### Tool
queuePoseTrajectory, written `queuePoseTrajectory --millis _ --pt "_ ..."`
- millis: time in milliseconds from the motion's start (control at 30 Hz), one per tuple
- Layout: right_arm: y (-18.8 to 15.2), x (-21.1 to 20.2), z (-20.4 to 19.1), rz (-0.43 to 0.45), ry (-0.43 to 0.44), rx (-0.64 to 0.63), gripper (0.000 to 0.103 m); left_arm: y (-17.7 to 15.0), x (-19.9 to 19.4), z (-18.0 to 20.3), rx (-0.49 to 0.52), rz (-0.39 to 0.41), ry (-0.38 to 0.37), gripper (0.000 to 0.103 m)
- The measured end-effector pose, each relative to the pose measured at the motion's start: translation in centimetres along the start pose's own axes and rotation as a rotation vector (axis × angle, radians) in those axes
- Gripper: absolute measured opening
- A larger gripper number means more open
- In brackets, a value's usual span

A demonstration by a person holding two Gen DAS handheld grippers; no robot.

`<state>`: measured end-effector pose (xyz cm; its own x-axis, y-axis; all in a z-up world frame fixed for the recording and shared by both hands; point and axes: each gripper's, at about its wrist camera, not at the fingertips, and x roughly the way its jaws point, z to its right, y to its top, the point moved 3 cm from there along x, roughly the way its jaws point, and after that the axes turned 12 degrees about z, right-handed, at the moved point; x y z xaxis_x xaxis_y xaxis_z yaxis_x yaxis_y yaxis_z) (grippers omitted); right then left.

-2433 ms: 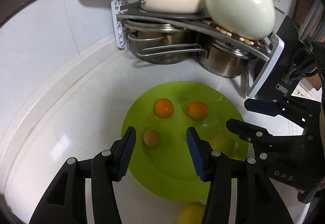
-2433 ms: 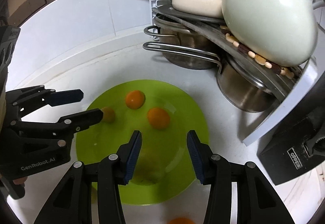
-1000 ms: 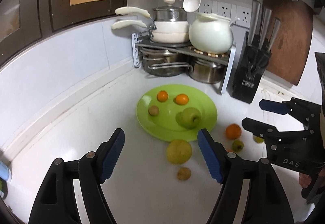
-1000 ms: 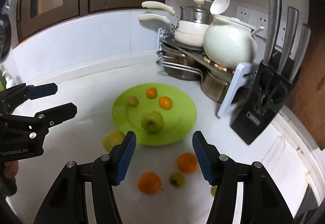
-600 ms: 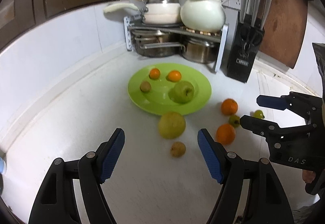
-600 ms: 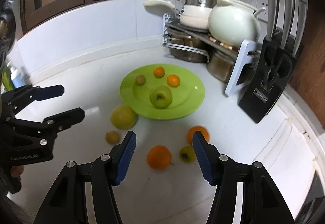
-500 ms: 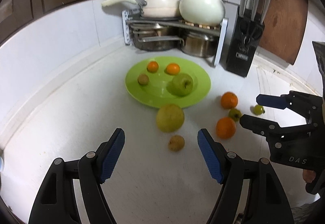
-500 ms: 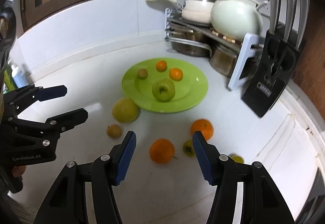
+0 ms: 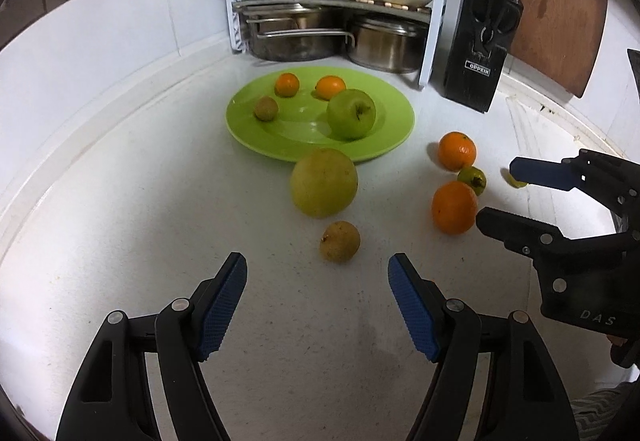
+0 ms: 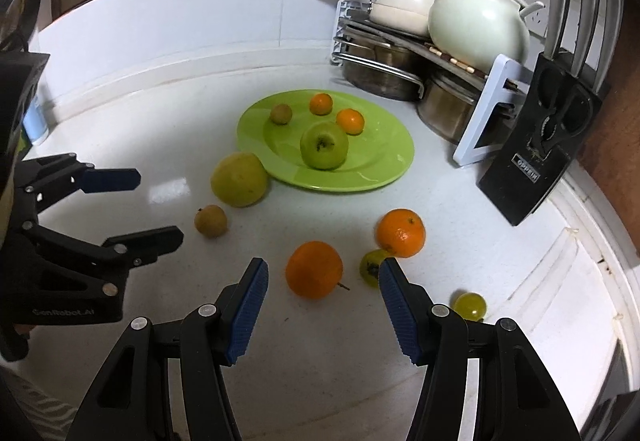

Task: Organize fruits
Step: 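Move the left tool toward a small brown fruit while the right tool approaches an orange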

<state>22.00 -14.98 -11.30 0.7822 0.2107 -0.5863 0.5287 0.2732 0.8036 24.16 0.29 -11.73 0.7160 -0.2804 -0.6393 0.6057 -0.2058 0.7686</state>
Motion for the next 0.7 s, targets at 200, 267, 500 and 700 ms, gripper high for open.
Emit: queuePoseTrajectory --millis 200,267,500,700 --pt "-0.6 1.2 0.3 -0.034 0.048 0.049 0.058 0.0 1.3 0.3 0.003 -0.016 -0.018 0.065" --pt "-0.7 1.6 0.4 -0.038 0.058 0.058 0.058 0.1 1.7 0.4 -0.002 -0.028 -0.028 0.062" --pt "-1.1 3.0 0.6 -0.066 0.096 0.095 0.058 0.3 3.5 0.3 -0.058 -0.077 -0.057 0.053" --pt "-1.3 3.7 0.7 -0.073 0.103 0.094 0.058 0.5 4.5 0.1 -0.09 -0.101 -0.062 0.045"
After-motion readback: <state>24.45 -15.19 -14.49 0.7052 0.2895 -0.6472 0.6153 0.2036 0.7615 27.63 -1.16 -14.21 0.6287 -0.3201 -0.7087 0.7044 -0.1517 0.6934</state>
